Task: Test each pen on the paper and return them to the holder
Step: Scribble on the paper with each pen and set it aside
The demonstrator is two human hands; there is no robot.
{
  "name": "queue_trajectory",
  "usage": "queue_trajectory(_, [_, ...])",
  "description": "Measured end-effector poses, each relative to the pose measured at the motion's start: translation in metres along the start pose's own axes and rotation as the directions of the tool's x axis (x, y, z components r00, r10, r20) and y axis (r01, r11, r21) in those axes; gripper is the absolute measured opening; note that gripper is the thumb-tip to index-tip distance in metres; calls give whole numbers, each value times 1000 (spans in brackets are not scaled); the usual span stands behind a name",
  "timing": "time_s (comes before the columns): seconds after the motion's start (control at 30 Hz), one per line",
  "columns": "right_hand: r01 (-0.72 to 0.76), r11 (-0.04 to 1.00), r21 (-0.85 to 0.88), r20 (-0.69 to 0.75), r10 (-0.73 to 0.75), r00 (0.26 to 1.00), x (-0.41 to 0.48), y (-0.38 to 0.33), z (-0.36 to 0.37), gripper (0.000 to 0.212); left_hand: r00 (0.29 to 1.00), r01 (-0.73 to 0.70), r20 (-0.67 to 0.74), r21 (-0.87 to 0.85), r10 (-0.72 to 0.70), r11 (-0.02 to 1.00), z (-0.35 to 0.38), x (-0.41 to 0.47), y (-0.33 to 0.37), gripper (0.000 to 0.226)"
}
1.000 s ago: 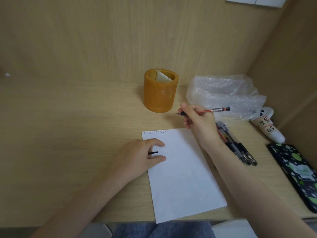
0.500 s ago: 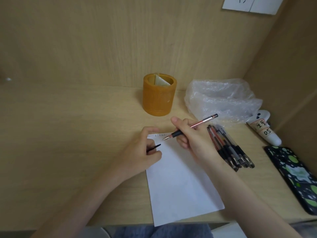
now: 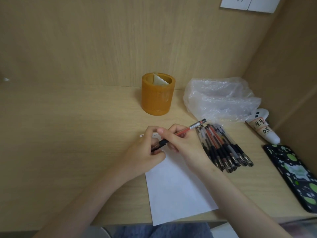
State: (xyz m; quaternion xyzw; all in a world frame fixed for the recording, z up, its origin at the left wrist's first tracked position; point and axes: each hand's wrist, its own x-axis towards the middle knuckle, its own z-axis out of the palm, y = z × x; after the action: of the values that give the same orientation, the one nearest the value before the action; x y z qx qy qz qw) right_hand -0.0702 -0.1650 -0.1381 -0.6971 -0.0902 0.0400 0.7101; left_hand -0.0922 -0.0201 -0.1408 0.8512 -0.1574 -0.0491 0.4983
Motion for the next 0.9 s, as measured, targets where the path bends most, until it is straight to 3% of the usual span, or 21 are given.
queue_trajectory(0.1, [-14, 1000, -23, 51, 15, 999, -3, -2, -2, 29, 999, 34, -2, -43, -34, 998, -3, -1, 0, 36])
queue_trajectory(0.2, [-44, 996, 74, 93, 38, 995, -2, -1, -7, 39, 998, 55, 21, -184, -52, 981, -7, -1, -4, 36])
queue_trajectory(0.33, [-42, 993, 110, 94, 32, 995, -2, -1, -13, 34, 999, 50, -4, -343, -54, 938, -13, -3, -4, 29])
queue_trajectory(0.47, [-39, 989, 146, 100, 24, 995, -3, -2, -13, 26, 993, 72, -77, -212, -90, 975, -16, -7, -4, 11])
queue_trajectory(0.6, [-16, 995, 101, 60, 10, 998, -5, -1, -11, 23, 992, 17, -122, -87, -27, 996, -13, -9, -2, 17])
queue_trajectory(0.9, [-38, 998, 58, 60, 35, 998, -12, 1, -12, 21, 988, 27, -151, -48, -34, 998, -4, -13, -5, 23])
